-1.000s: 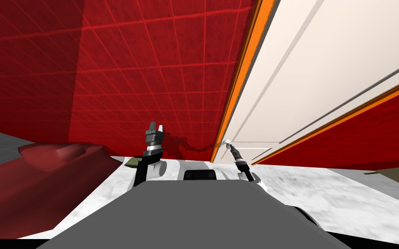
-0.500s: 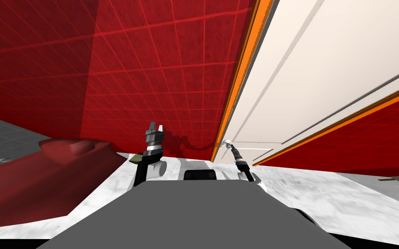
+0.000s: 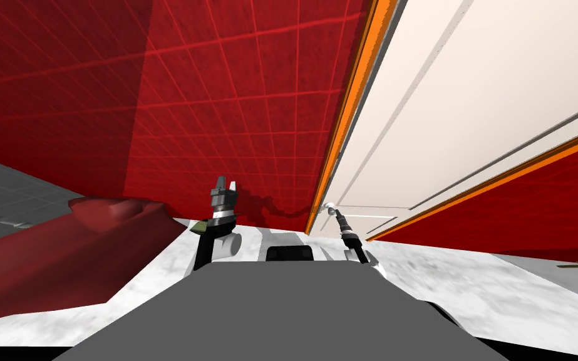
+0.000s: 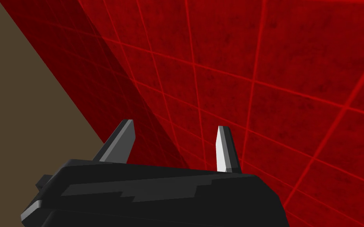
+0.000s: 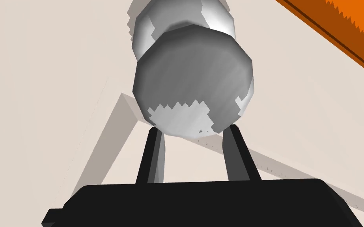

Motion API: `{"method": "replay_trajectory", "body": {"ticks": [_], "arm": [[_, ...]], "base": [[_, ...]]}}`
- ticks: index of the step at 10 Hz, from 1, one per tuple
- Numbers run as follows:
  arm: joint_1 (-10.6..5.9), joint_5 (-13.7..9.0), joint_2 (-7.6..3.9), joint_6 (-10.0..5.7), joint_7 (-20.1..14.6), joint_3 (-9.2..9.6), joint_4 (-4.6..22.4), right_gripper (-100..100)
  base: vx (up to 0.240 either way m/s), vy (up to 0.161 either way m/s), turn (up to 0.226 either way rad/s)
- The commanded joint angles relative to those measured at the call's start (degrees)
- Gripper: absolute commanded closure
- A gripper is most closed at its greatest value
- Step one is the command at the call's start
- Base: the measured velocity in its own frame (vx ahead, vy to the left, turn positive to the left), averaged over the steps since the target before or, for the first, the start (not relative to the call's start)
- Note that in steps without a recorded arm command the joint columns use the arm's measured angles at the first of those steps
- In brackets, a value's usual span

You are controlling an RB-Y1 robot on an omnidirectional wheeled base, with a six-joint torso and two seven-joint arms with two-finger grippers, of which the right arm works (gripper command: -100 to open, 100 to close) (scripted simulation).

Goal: Pull the door open

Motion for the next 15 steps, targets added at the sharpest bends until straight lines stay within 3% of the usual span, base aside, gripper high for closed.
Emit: {"method": "replay_trajectory", "body": {"ticks": [1,12,15], "arm": [[0.04,-0.03,1.01,-0.13,-2.11,1.02,0.03,100],[-0.4,-5.94,1.18,1.24,-18.32,2.03,-0.14,100],[-0.4,-5.94,1.18,1.24,-18.68,2.03,-0.14,100]], "base": [[-0.049,-0.028,0.062],[-0.042,-0.023,0.065],[-0.019,-0.006,0.017]]}}
